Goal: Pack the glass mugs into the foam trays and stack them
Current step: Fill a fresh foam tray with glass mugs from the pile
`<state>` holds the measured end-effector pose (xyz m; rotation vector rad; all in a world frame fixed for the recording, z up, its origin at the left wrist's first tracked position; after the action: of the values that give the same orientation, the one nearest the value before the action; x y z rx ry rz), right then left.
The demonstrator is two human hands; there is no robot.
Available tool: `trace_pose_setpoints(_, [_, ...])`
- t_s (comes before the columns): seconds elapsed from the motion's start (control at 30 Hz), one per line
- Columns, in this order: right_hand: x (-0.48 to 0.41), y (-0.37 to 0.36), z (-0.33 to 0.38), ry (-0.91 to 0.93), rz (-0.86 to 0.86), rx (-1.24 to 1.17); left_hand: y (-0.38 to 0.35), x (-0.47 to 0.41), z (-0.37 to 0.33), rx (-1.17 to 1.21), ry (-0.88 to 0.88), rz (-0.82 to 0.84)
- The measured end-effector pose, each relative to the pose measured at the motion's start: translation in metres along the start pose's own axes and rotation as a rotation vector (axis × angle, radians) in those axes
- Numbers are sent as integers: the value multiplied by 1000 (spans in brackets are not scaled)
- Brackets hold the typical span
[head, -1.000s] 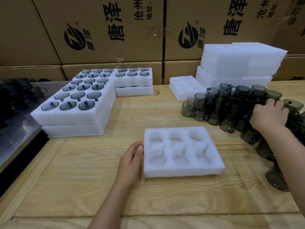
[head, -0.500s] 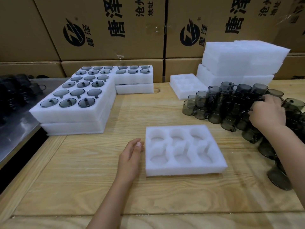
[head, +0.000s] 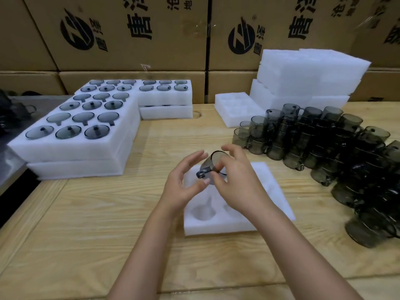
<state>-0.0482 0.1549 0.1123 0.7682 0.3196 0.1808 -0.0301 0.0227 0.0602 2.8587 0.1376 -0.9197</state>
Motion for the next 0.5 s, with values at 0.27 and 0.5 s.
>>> trace_pose_setpoints(0.27, [-18,-18,1,-39,110,-64,10,5,24,190,24,-112])
trace_pose_setpoints(0.5, [-34,-18,-2,8,237,-140,17,7,37,288,71,-215])
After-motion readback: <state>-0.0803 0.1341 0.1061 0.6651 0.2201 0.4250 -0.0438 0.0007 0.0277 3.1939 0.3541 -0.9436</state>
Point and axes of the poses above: each hand's wrist, its own x-axis away from the middle knuckle, its own y-axis out of the back of the hand, z = x × y, the point moved 5 cm from there along -x, towards the middle knuckle, and after that the axes turned 12 degrees about -y, right-handed, at the moved point
